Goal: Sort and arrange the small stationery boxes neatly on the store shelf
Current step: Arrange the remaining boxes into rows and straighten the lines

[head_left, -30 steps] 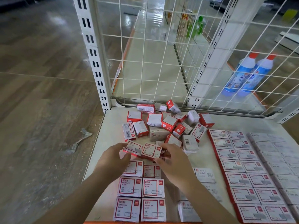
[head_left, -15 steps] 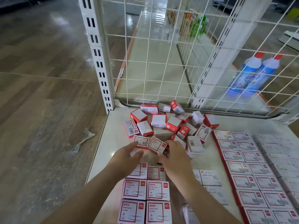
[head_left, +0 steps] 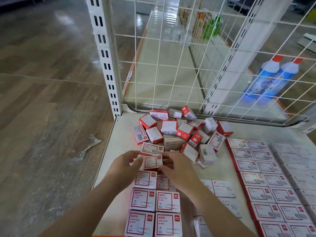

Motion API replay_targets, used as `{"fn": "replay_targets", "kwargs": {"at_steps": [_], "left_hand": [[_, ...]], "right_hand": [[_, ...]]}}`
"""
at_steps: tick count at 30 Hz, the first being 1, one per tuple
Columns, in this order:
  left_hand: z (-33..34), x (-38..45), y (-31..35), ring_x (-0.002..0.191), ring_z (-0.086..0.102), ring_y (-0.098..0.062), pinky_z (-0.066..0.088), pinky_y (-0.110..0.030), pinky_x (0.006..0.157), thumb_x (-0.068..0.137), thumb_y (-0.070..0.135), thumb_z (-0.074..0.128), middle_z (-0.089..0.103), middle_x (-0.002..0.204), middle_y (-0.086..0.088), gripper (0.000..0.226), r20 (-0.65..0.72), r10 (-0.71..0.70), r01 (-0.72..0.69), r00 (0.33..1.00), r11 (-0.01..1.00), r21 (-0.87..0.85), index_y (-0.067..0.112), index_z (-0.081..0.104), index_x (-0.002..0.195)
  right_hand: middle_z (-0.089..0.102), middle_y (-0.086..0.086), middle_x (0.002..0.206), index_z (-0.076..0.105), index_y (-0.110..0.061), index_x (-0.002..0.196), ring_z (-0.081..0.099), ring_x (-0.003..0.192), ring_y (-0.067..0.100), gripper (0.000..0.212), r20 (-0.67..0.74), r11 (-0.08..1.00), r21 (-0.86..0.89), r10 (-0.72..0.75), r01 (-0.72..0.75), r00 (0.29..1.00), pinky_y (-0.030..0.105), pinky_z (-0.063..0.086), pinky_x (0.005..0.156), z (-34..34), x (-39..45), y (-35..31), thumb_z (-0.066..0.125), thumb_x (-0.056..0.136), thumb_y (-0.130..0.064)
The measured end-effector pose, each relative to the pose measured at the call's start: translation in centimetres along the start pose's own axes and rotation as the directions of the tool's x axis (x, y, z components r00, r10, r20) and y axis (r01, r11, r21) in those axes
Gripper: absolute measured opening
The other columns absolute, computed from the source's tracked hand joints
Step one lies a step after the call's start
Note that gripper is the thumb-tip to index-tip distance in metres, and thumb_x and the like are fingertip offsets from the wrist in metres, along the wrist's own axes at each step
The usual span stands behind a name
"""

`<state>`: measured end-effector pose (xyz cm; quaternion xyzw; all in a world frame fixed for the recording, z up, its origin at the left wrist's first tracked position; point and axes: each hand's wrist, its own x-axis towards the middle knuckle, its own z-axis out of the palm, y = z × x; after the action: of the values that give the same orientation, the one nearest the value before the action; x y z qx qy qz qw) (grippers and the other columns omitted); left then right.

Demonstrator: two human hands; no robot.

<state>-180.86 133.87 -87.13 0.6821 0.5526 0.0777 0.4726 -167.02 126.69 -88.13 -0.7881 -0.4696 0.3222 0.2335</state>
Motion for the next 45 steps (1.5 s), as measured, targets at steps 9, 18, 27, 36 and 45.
{"fn": "replay_targets", "kwargs": {"at_steps": [9, 18, 27, 36, 45], "left_hand": [[0.5, -0.1, 0.2, 0.095, 0.052, -0.008, 0.042, -0.011, 0.051, 0.097, 0.03, 0.044, 0.057, 0.12, 0.005, 0.034, 0.034, -0.007, 0.008, 0.999, 1.0, -0.028, 0.025, 0.051, 0.129], [0.9, -0.1, 0.1, 0.085, 0.056, -0.008, 0.042, -0.01, 0.043, 0.097, 0.025, 0.045, 0.055, 0.104, 0.009, 0.032, 0.007, -0.006, 0.006, 1.0, 0.998, -0.057, 0.024, 0.053, 0.127], [0.4, 0.1, -0.6, 0.095, 0.051, -0.009, 0.044, -0.012, 0.047, 0.096, 0.026, 0.046, 0.05, 0.131, 0.0, 0.034, 0.003, -0.007, 0.007, 1.0, 1.0, 0.013, 0.021, 0.051, 0.129], [1.0, -0.2, -0.6, 0.08, 0.054, -0.006, 0.042, -0.01, 0.046, 0.097, 0.033, 0.041, 0.055, 0.124, 0.008, 0.036, -0.016, -0.021, 0.023, 1.0, 0.996, 0.09, 0.028, 0.048, 0.132], [1.0, -0.3, -0.2, 0.083, 0.053, -0.006, 0.04, -0.009, 0.045, 0.097, 0.034, 0.041, 0.056, 0.124, 0.008, 0.036, 0.021, -0.027, 0.025, 0.999, 0.996, 0.086, 0.028, 0.046, 0.133]], "right_hand": [[0.058, -0.012, 0.115, 0.053, -0.025, 0.125, 0.047, 0.092, -0.003, 0.031, -0.07, 0.998, 0.069, 0.01, -0.006, 0.997, 0.002, 0.035, 0.062, -0.4, -0.2, 0.6, 0.046, 0.096, -0.018], [0.064, -0.006, 0.112, 0.059, -0.022, 0.117, 0.058, 0.1, 0.006, 0.027, 0.028, 0.989, 0.149, 0.006, -0.01, 1.0, 0.021, 0.048, 0.087, -0.4, -0.2, 0.1, 0.04, 0.098, -0.021], [0.064, -0.003, 0.112, 0.058, -0.019, 0.12, 0.06, 0.101, 0.008, 0.03, 0.089, 0.979, 0.201, 0.006, -0.023, 0.996, 0.026, 0.049, 0.09, 0.3, -0.7, -0.5, 0.038, 0.098, -0.018], [0.059, -0.009, 0.116, 0.055, -0.024, 0.122, 0.052, 0.095, 0.001, 0.031, 0.08, 0.997, 0.08, -0.023, 0.016, 0.997, 0.01, 0.042, 0.077, 0.1, -1.2, -0.2, 0.034, 0.1, -0.019], [0.061, -0.005, 0.115, 0.055, -0.021, 0.124, 0.055, 0.099, 0.006, 0.032, 0.112, 0.994, 0.106, -0.028, 0.016, 0.993, 0.013, 0.042, 0.077, -0.1, -0.4, -0.9, 0.035, 0.1, -0.024]]}}
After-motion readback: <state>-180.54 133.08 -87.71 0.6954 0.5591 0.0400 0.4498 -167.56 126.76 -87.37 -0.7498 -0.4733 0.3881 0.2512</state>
